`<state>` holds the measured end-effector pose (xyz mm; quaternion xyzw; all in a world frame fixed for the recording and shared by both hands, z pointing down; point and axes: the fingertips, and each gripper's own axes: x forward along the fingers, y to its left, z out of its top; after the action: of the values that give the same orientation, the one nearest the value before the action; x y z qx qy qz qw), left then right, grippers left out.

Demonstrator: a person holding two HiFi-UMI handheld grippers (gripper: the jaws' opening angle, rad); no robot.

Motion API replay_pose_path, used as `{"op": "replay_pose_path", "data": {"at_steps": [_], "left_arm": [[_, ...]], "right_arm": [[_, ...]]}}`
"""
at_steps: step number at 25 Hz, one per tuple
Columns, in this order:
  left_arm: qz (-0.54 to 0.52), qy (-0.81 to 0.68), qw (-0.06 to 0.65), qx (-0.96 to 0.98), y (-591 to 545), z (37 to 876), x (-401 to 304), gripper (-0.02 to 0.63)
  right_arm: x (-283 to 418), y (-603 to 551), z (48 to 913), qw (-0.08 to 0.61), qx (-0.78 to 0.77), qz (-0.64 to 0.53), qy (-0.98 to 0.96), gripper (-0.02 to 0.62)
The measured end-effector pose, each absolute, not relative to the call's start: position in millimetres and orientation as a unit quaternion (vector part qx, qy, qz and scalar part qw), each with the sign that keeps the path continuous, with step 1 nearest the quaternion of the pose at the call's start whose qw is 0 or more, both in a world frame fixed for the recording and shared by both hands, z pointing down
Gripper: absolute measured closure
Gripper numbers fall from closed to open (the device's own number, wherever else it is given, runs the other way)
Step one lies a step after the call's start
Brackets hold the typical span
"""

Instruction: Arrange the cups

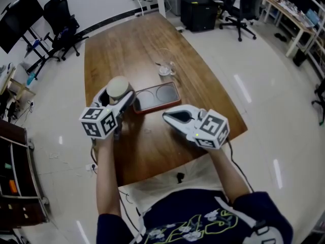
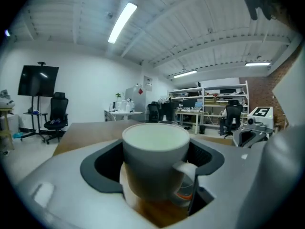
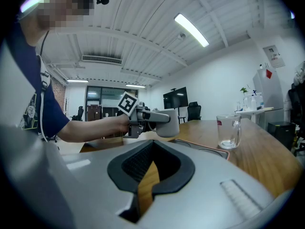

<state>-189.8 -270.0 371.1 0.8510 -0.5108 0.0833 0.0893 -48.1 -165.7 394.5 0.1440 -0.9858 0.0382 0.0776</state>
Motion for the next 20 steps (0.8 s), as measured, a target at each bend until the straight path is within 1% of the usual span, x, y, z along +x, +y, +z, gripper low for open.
{"op": "replay_pose_path", "data": {"at_steps": [4, 11, 17, 20], "left_arm": [[0.100, -0.472, 0.081, 0.872, -270, 381, -147, 0.192], [0.127, -0.464, 0.053, 0.875, -270, 390, -127, 0.190], [0.090, -0.455, 0.023, 0.886, -265, 388, -124, 0.187], [0.068, -0.442, -0.015, 0.894, -250, 374, -122, 0.187]], "right_arm": [[-49, -166, 396, 0.080, 0.144, 0.039, -0.986, 0.589], [-49, -165, 396, 0.077, 0.141, 0.041, -0.986, 0.590], [-48, -167, 401, 0.085, 0.140, 0.036, -0.986, 0.590], [-49, -165, 399, 0.082, 0.140, 0.040, -0.986, 0.591]]}}
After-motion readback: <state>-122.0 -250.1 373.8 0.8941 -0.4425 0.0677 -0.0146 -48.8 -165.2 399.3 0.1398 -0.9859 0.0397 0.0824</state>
